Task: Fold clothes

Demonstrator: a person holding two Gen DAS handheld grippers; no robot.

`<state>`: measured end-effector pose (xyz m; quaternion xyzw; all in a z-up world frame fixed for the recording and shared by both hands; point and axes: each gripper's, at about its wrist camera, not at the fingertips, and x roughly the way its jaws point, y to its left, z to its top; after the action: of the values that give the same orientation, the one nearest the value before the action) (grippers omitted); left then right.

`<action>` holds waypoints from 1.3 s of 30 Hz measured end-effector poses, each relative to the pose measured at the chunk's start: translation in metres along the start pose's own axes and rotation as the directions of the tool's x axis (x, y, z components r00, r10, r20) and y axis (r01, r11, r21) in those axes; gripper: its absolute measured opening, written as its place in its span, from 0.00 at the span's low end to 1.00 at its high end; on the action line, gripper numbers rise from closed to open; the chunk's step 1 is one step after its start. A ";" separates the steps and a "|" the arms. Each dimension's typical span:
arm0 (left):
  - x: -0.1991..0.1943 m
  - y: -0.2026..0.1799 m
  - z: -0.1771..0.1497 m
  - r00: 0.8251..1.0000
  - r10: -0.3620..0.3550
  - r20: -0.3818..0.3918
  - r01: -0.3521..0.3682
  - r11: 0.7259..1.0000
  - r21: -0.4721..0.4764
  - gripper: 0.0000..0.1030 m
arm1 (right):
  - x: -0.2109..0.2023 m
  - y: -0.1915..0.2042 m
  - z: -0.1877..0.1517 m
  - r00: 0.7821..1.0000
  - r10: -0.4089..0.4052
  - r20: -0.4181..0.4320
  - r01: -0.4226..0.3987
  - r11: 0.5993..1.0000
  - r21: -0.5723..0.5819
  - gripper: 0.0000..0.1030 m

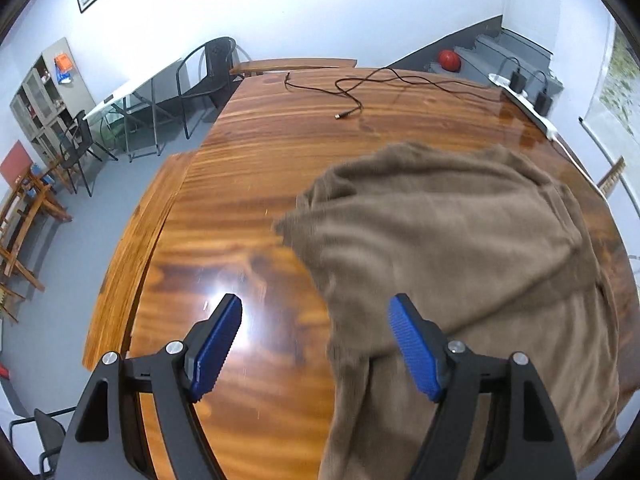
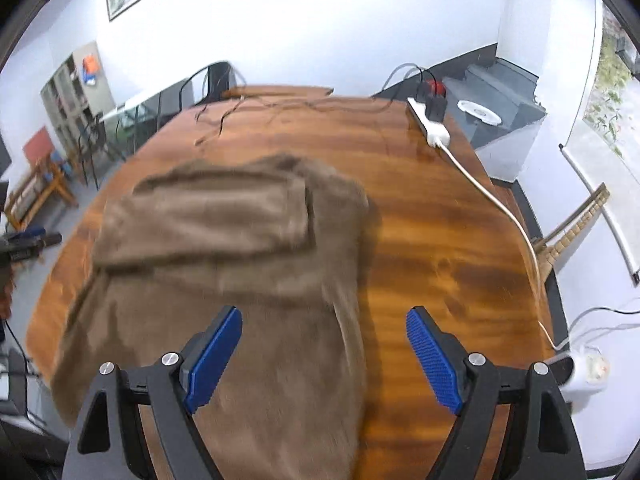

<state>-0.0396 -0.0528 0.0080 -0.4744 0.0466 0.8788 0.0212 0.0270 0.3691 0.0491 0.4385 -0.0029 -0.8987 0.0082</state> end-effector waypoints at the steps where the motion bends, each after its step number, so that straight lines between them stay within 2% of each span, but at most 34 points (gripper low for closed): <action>1: 0.007 0.000 0.009 1.000 -0.007 -0.003 0.007 1.000 -0.005 0.77 | 0.007 0.004 0.012 1.000 -0.009 0.007 0.009 1.000 -0.001 0.84; 5: 0.041 -0.005 0.046 1.000 -0.018 -0.013 0.018 1.000 0.014 0.77 | 0.049 0.020 0.061 0.999 -0.031 0.023 0.031 0.999 0.006 0.84; 9: 0.076 -0.019 0.072 0.998 -0.049 -0.029 0.051 0.997 0.064 0.77 | 0.107 0.030 0.100 0.998 -0.070 -0.001 0.070 0.997 0.039 0.84; 13: 0.105 -0.029 0.086 0.996 -0.059 -0.062 0.065 0.993 0.102 0.77 | 0.157 0.033 0.120 0.993 -0.111 -0.044 0.113 0.992 0.049 0.84; 16: 0.130 -0.031 0.096 0.991 -0.084 -0.100 0.094 0.991 0.092 0.77 | 0.184 0.033 0.132 0.990 -0.131 -0.062 0.134 0.989 0.064 0.84; 19: 0.155 -0.031 0.106 0.982 -0.113 -0.149 0.124 0.990 0.065 0.77 | 0.206 0.036 0.143 0.986 -0.151 -0.077 0.155 0.986 0.056 0.84; 23: 0.178 -0.039 0.117 0.980 -0.098 -0.173 0.115 0.989 0.090 0.77 | 0.238 0.044 0.154 0.973 -0.200 -0.115 0.201 0.980 -0.006 0.84; 30: 0.220 -0.030 0.136 0.973 -0.037 -0.226 0.049 0.998 0.048 0.77 | 0.282 0.028 0.161 0.927 -0.333 -0.175 0.334 0.942 -0.026 0.83; 32: 0.227 -0.027 0.139 0.973 -0.052 -0.227 0.061 0.998 0.030 0.83 | 0.292 0.017 0.162 0.919 -0.344 -0.193 0.347 0.938 -0.014 0.84; 36: 0.231 -0.030 0.144 0.979 -0.043 -0.200 0.052 0.998 0.039 0.85 | 0.299 0.002 0.166 0.915 -0.357 -0.187 0.365 0.931 0.012 0.92; 39: 0.230 -0.033 0.146 0.980 -0.036 -0.194 0.046 0.998 0.047 0.85 | 0.301 -0.003 0.165 0.914 -0.361 -0.186 0.375 0.926 0.043 0.94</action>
<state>-0.2848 -0.0071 -0.1064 -0.5577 0.0612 0.8265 0.0472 -0.2881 0.3668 -0.0870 0.5081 0.0454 -0.8415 -0.1781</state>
